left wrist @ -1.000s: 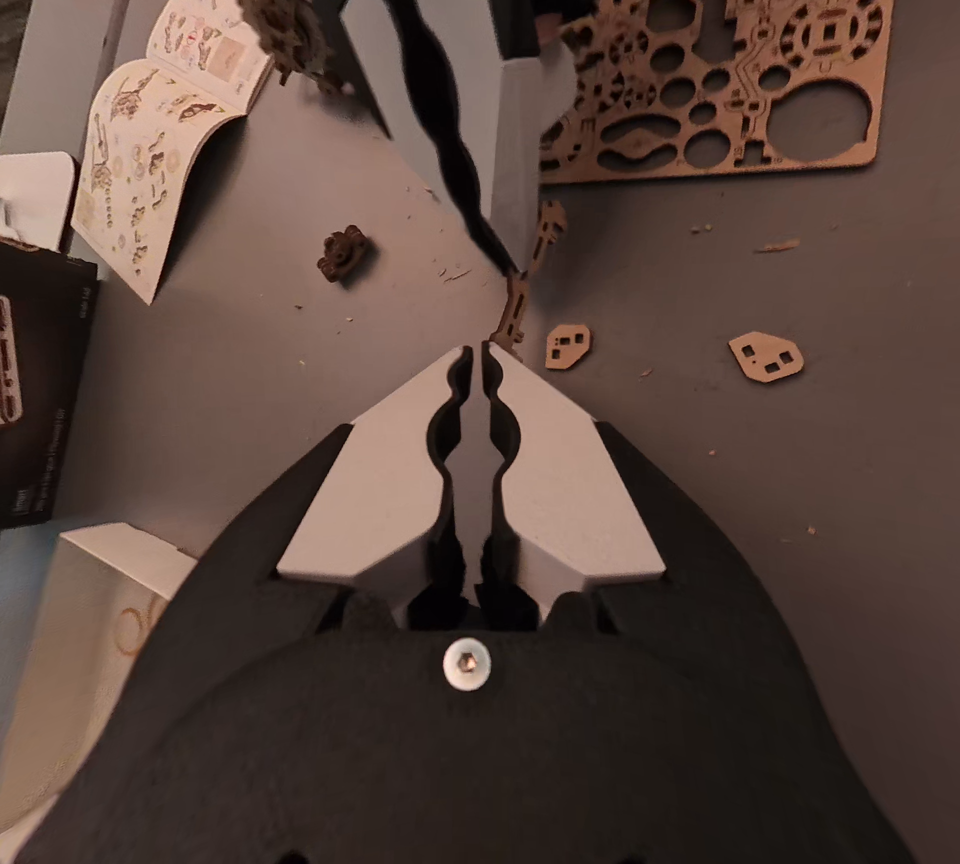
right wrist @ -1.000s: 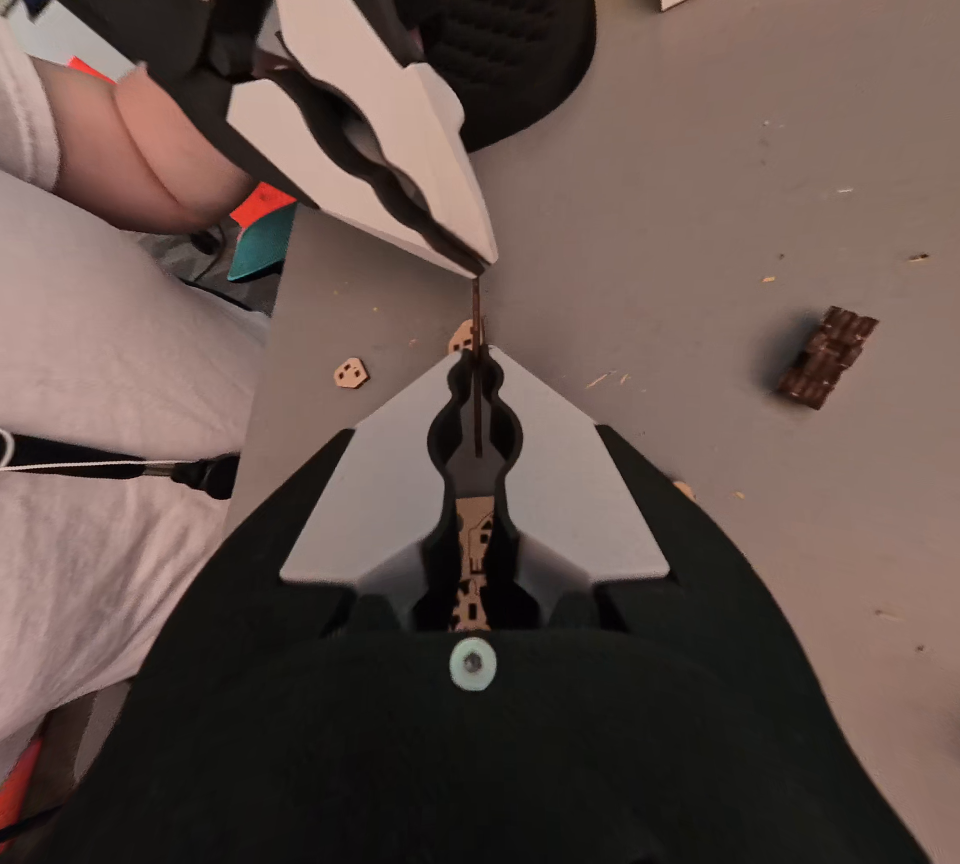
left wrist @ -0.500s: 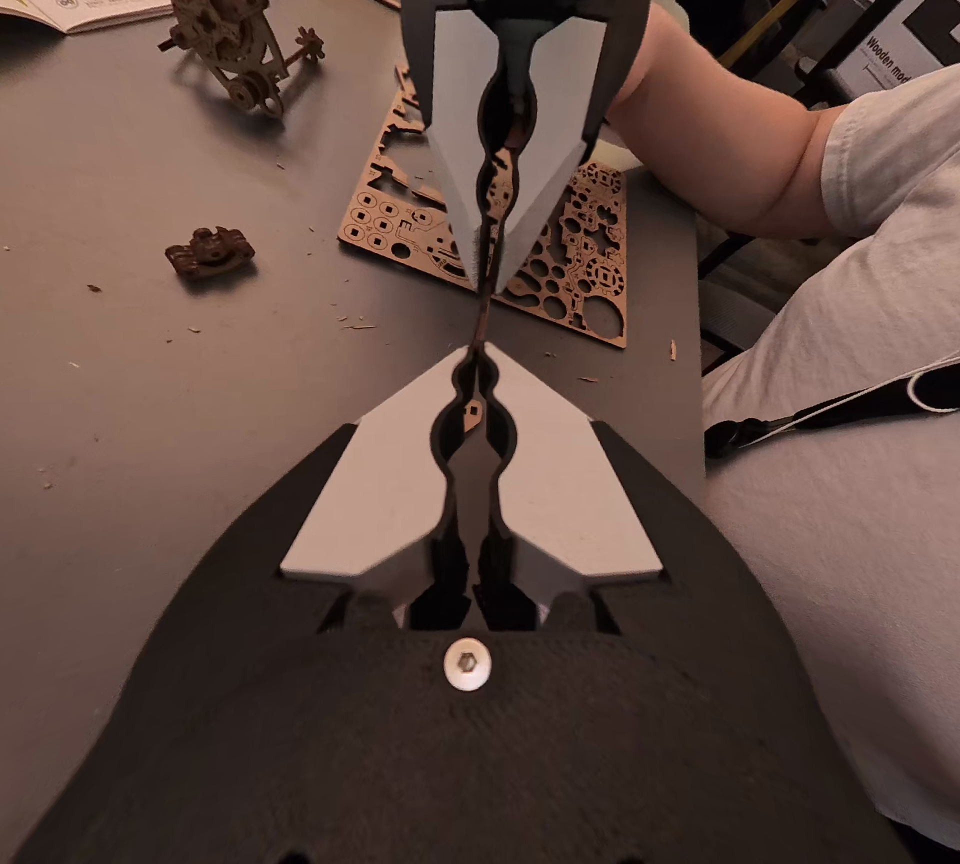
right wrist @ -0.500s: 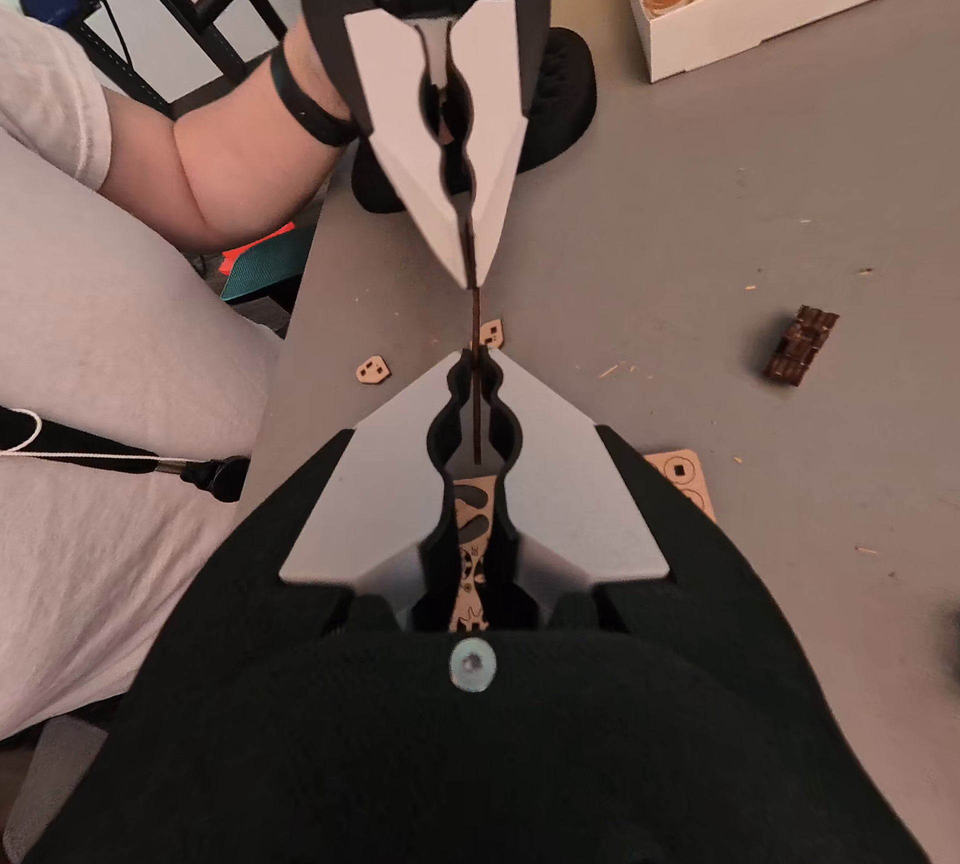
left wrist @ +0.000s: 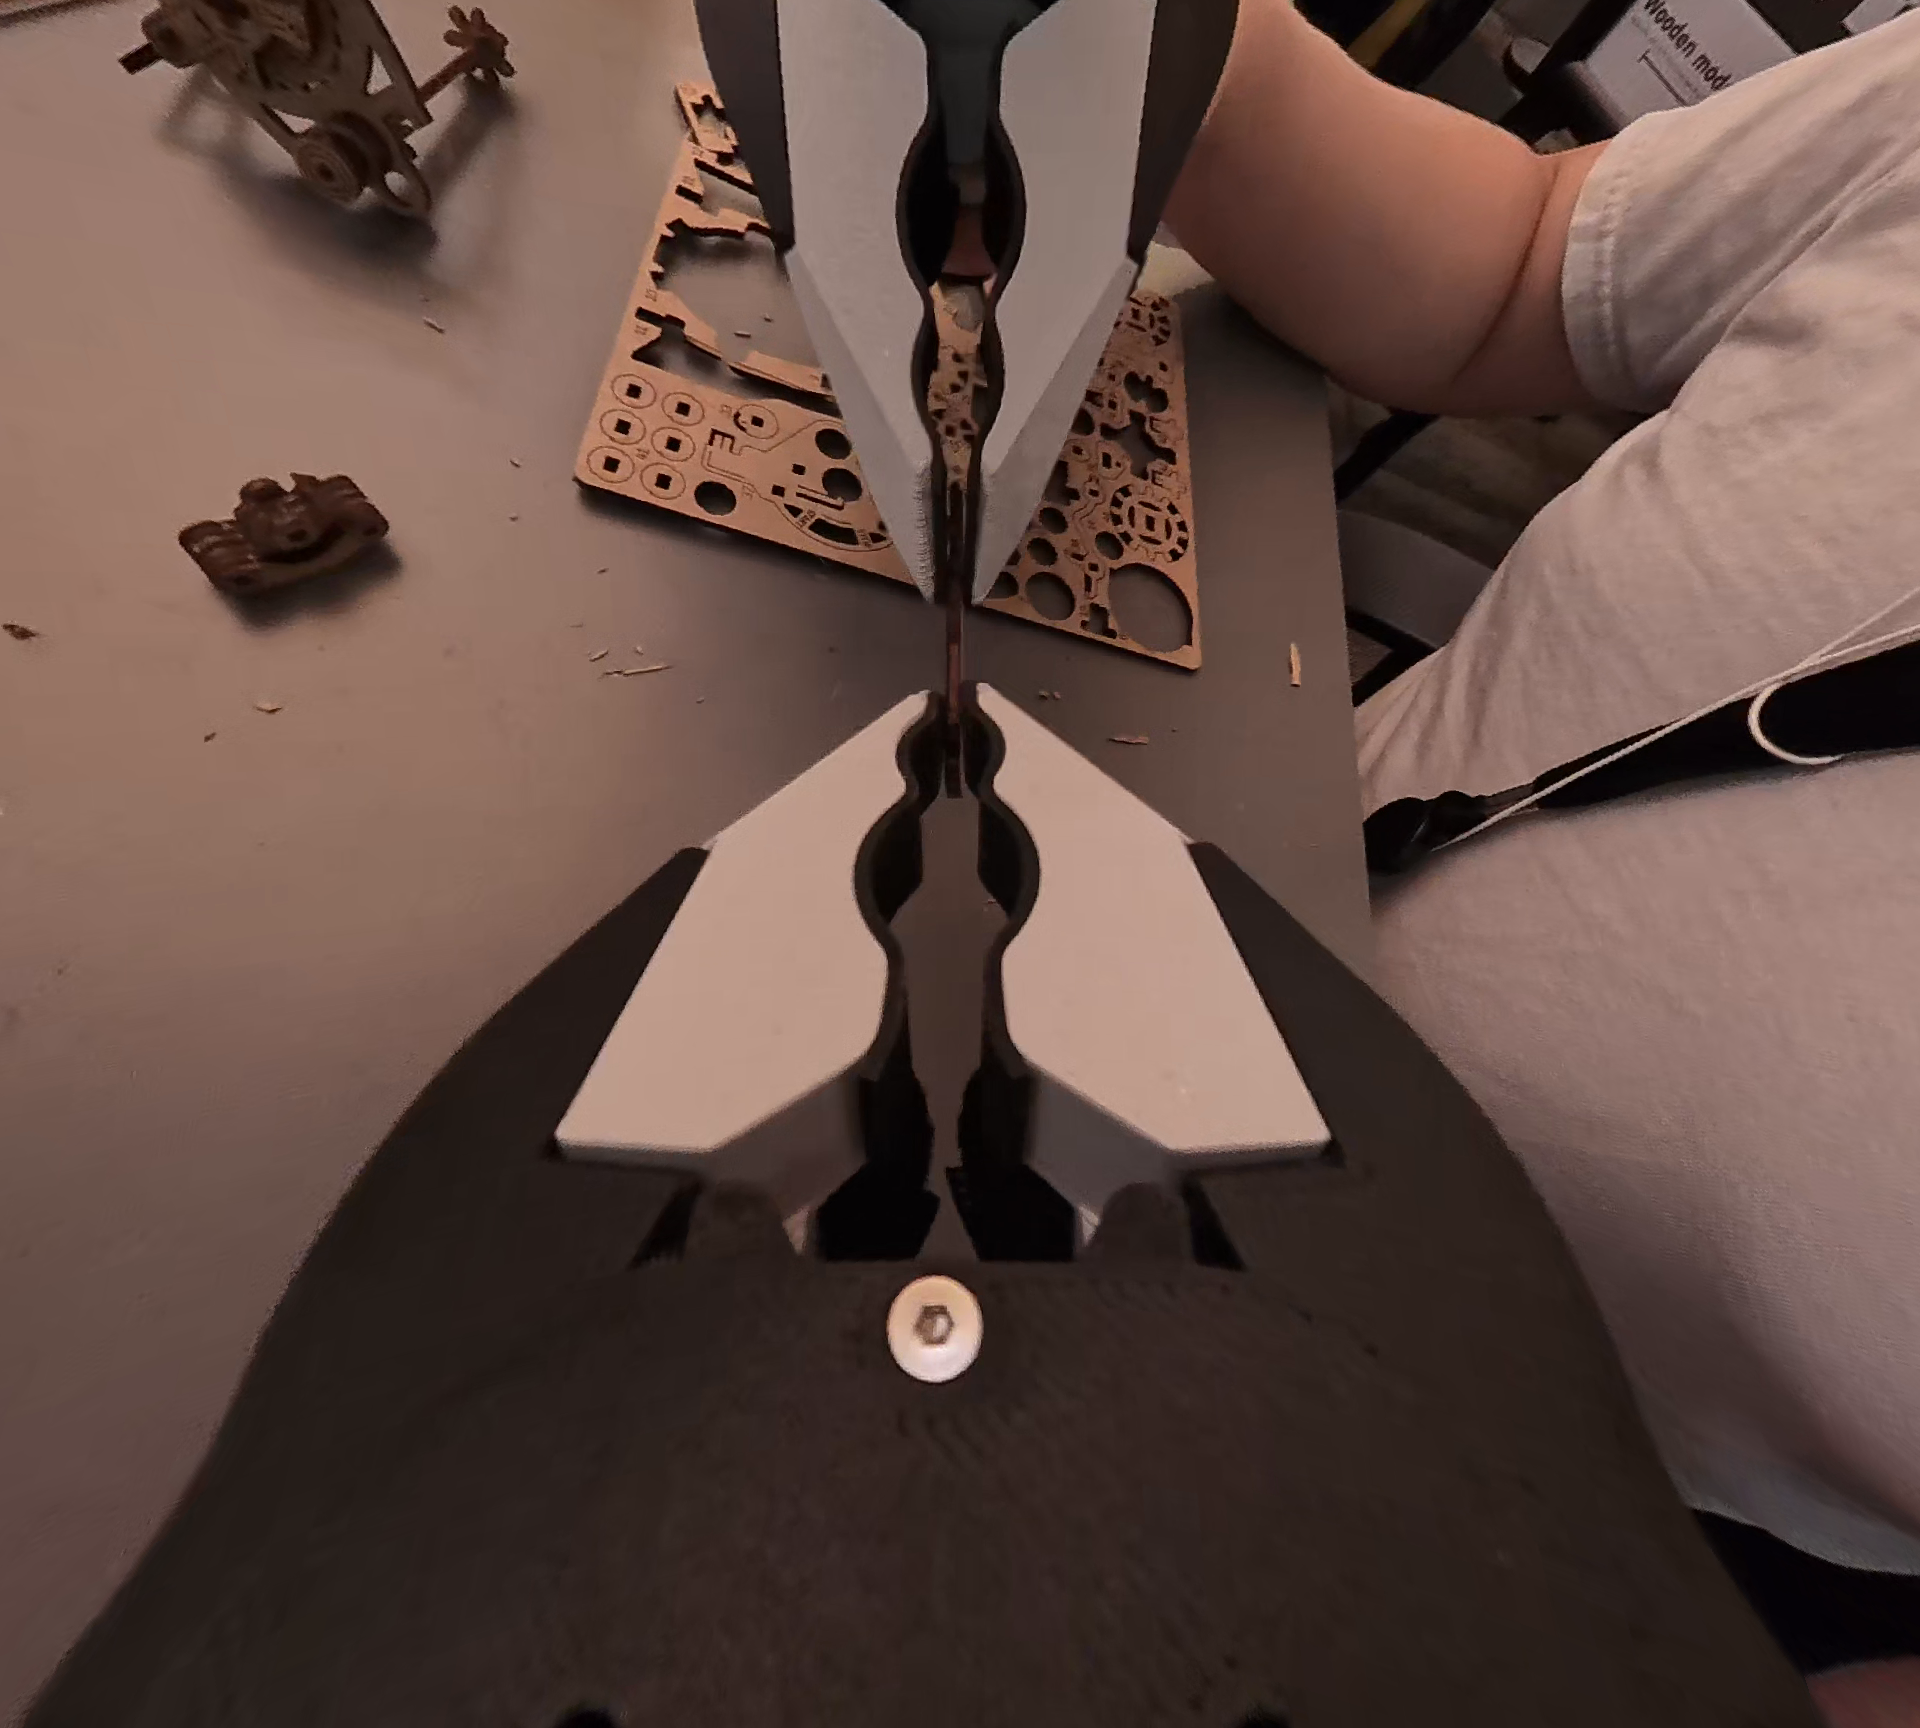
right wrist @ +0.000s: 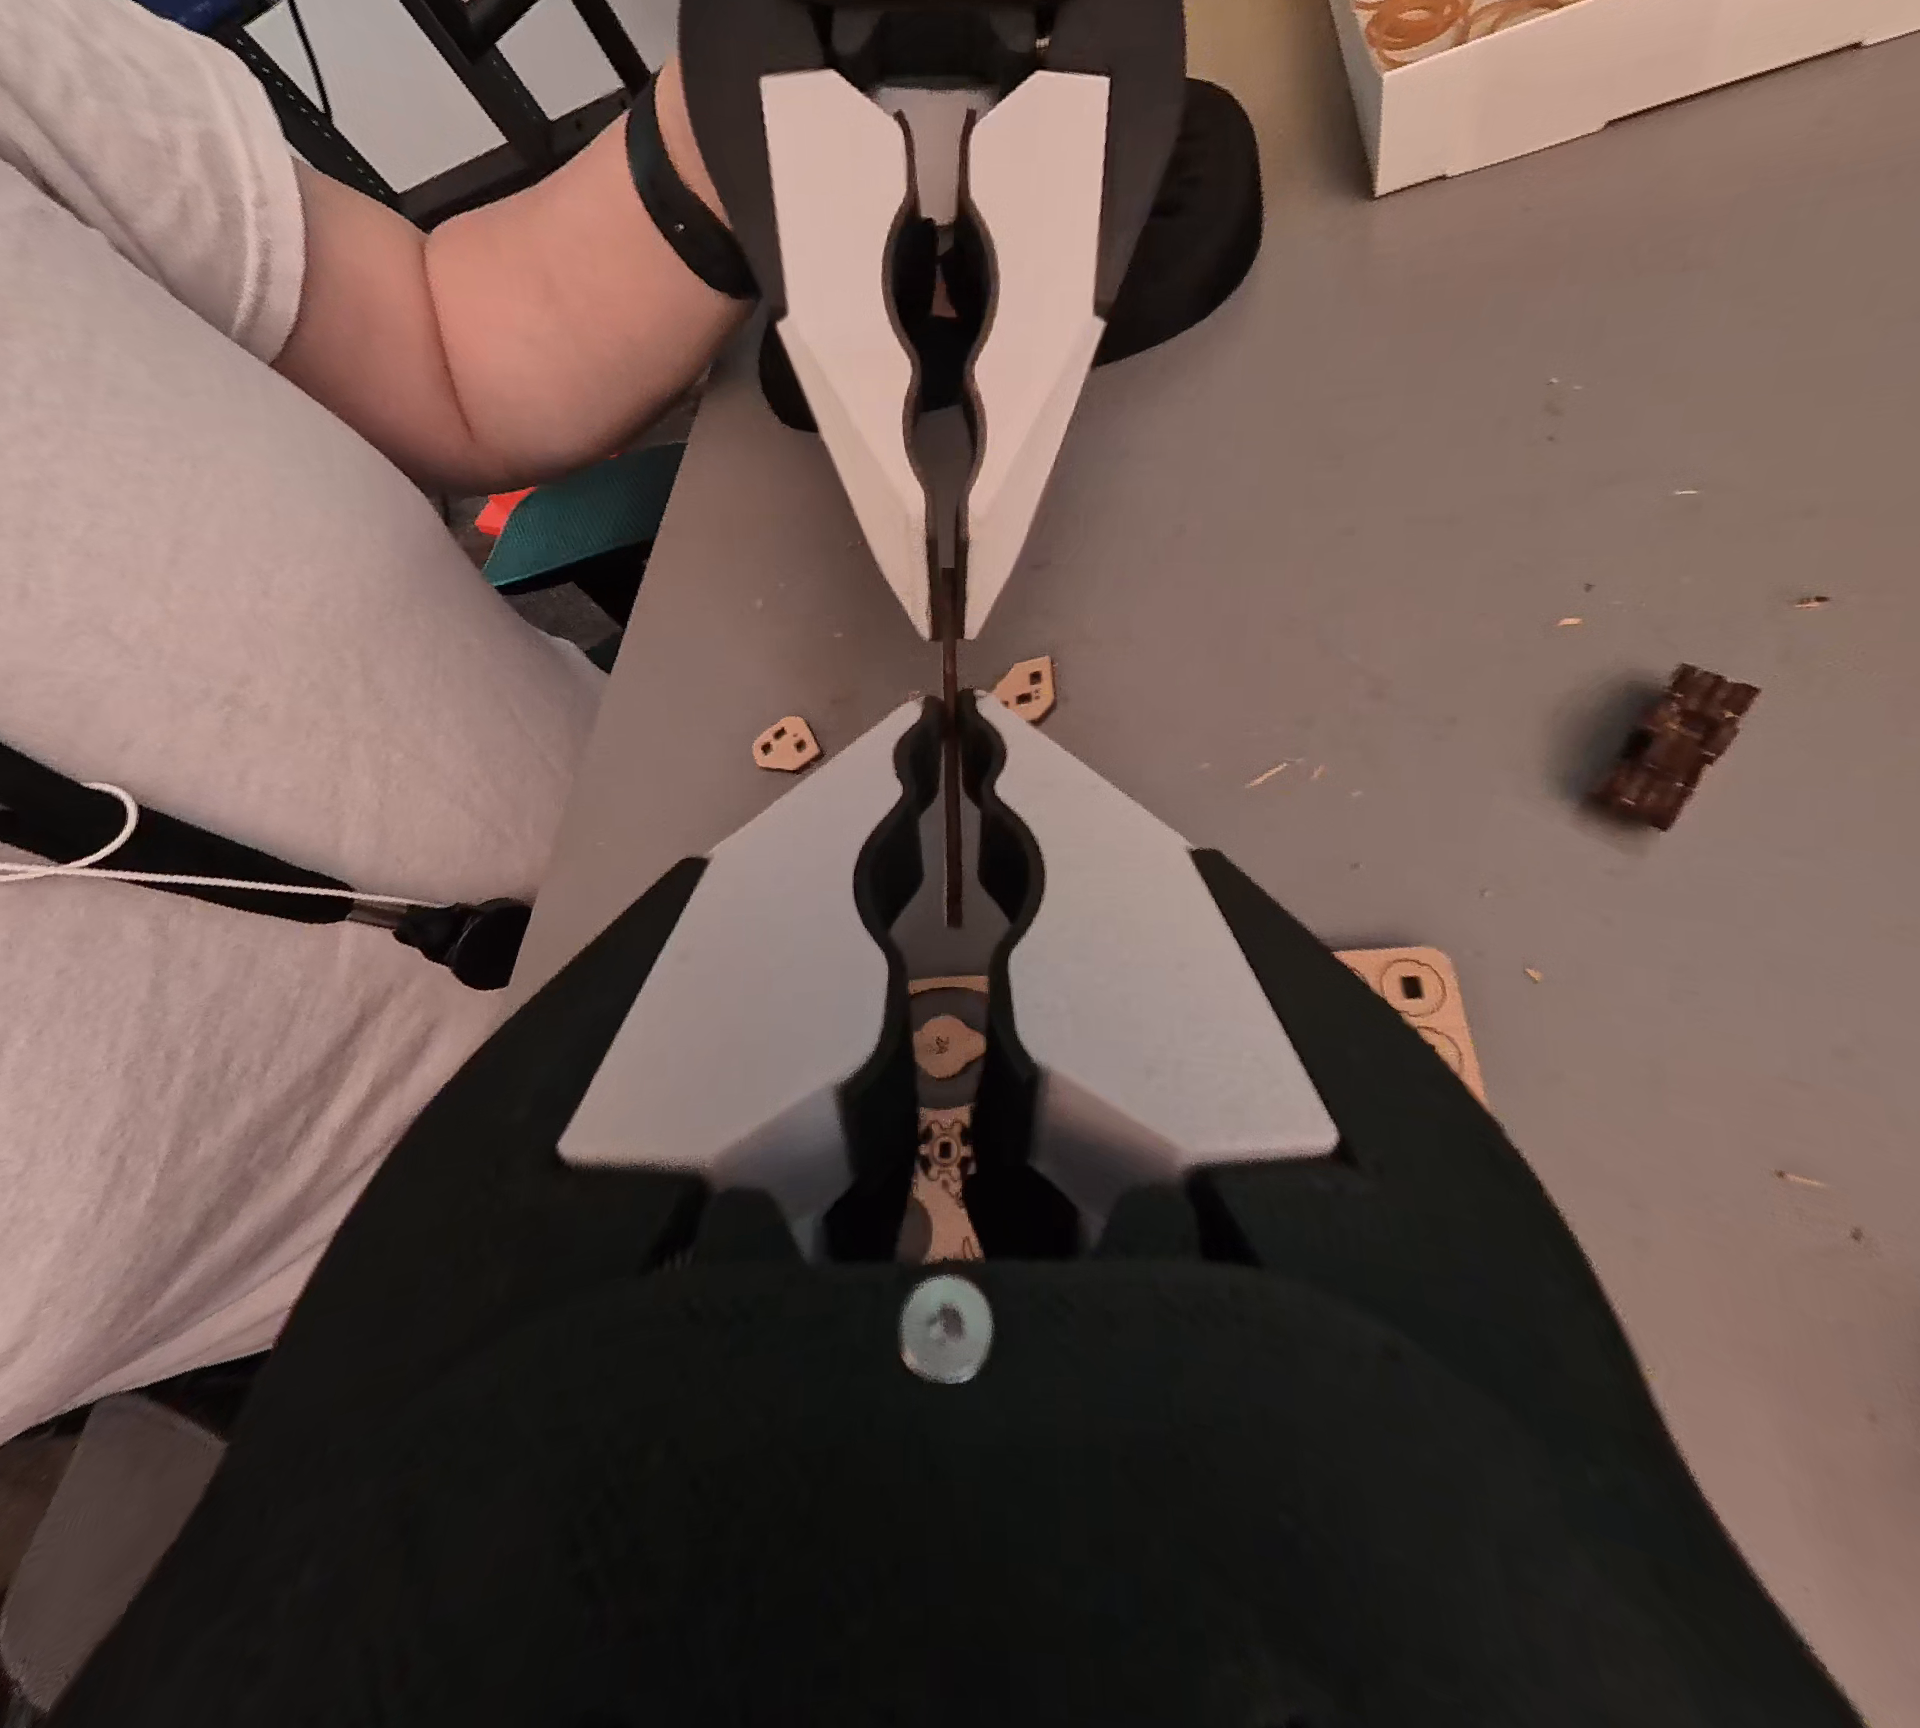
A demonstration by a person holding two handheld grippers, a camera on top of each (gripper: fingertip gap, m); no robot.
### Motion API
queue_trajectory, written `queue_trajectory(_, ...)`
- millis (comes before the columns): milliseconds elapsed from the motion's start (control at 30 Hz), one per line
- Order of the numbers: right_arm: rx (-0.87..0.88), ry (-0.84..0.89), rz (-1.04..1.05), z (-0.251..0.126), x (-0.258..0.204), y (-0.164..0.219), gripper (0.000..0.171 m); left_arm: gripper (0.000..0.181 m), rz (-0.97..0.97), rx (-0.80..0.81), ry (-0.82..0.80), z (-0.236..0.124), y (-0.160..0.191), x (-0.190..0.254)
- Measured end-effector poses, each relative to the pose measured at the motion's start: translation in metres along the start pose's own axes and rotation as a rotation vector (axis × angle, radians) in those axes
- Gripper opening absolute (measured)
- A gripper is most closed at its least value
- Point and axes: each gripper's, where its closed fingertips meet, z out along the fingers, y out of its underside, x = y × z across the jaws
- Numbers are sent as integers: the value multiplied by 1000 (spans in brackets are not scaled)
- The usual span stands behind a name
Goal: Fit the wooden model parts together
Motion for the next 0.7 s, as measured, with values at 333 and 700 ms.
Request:
queue_trajectory(333, -118, 12, -29, 5, -6, 15, 1, 1, 26, -34, 20, 6, 4, 7)
queue_trajectory(700, 90, 237, 6, -78, 23, -15, 1, 28, 205, -237, -153, -14, 35, -25)
